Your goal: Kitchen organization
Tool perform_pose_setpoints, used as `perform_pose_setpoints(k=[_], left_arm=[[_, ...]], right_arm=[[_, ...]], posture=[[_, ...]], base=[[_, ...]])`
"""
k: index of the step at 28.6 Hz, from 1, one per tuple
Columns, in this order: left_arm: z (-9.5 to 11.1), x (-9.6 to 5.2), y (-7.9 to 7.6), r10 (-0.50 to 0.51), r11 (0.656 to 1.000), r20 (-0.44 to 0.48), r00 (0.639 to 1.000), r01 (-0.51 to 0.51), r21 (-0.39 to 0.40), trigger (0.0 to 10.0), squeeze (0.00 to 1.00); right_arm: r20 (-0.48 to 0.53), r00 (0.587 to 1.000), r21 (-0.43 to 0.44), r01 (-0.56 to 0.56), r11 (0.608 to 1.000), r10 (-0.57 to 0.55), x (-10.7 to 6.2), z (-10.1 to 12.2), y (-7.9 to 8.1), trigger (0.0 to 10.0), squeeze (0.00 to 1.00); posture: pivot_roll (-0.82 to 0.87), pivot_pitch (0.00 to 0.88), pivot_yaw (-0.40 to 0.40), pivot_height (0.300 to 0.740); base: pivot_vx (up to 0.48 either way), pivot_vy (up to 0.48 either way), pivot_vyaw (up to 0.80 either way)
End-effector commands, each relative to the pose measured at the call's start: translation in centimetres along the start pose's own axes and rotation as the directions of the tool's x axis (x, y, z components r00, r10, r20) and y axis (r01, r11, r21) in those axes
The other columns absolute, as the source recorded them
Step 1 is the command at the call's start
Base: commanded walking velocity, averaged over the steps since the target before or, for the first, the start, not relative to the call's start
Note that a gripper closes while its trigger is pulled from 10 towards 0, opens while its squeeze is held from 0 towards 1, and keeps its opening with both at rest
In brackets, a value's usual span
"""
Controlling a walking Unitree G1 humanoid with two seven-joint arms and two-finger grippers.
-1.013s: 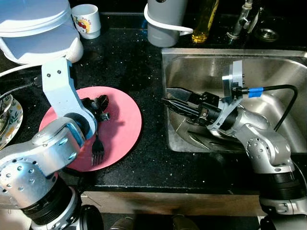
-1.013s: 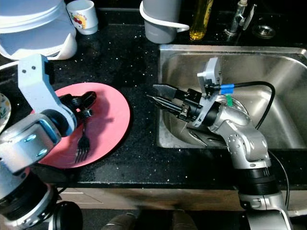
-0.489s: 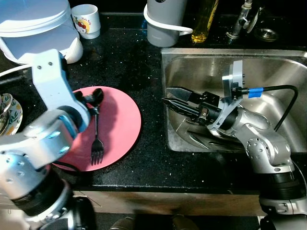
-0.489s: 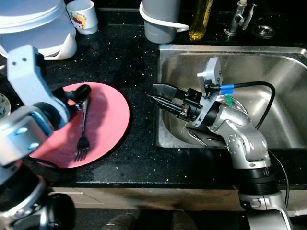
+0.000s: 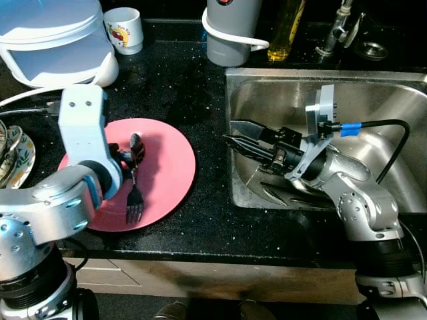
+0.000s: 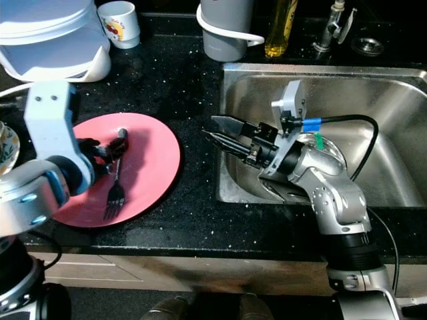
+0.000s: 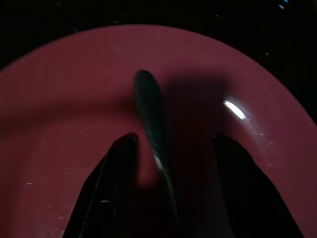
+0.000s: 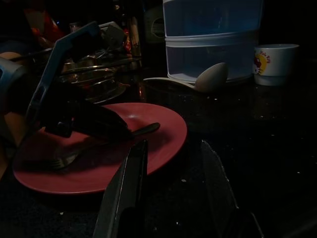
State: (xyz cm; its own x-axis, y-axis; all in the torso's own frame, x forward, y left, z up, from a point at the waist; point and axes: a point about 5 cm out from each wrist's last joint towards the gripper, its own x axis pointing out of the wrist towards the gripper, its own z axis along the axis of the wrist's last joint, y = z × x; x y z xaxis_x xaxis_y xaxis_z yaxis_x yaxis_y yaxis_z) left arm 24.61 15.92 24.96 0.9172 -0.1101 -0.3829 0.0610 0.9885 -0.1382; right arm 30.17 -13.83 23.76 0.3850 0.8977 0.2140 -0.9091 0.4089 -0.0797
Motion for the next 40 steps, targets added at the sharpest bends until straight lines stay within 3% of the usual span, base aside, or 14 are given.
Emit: perform_pose_setpoints(k=[1, 9, 11, 14, 29, 40], left_arm=[[-0.1, -0.1, -0.2, -0.021, 1.0, -0.017, 1.0, 0.021, 0.01, 10.0, 0.0], [-1.0, -1.2, -0.2, -0.055, 0.998, -0.118, 0.991, 0.052, -0.025, 10.0, 0.0], [-2.3, -1.9, 0.4, -0.042, 0.999, -0.194, 0.98, 0.038, -0.023, 10.0, 0.0], [-3.2, -2.2, 0.9, -0.024, 1.0, -0.233, 0.972, 0.023, -0.01, 10.0, 0.0], [-4.0, -2.6, 1.4, 0.062, 0.998, -0.275, 0.959, -0.063, 0.005, 10.0, 0.0], [-3.5, -2.6, 2.4, 0.11, 0.992, -0.281, 0.953, -0.089, 0.085, 10.0, 0.0]], right_arm=[[-0.002, 1.0, 0.017, 0.009, 1.0, -0.008, -0.3, -0.6, 0.2, 10.0, 0.0], [-0.004, 1.0, 0.017, 0.012, 1.0, -0.012, -0.4, -0.6, 0.2, 10.0, 0.0], [-0.006, 1.0, 0.018, 0.014, 1.0, -0.014, -0.4, -0.7, 0.1, 10.0, 0.0], [-0.007, 1.0, 0.019, 0.014, 1.0, -0.014, -0.3, -0.7, 0.1, 10.0, 0.0], [-0.009, 1.0, 0.019, 0.024, 1.0, -0.023, -0.3, -0.7, 0.1, 10.0, 0.0], [-0.01, 1.0, 0.021, 0.028, 0.999, -0.028, -0.3, -0.8, 0.0, 10.0, 0.0]], posture=[[0.16, 0.137, 0.018, 0.74], [0.16, 0.142, 0.021, 0.74], [0.17, 0.145, 0.019, 0.74], [0.17, 0.146, 0.02, 0.74], [0.17, 0.15, 0.018, 0.74], [0.16, 0.149, 0.016, 0.74]], base=[[0.0, 0.0, 0.0], [0.0, 0.0, 0.0], [0.0, 0.0, 0.0], [0.0, 0.0, 0.0], [0.0, 0.0, 0.0], [0.0, 0.0, 0.0]])
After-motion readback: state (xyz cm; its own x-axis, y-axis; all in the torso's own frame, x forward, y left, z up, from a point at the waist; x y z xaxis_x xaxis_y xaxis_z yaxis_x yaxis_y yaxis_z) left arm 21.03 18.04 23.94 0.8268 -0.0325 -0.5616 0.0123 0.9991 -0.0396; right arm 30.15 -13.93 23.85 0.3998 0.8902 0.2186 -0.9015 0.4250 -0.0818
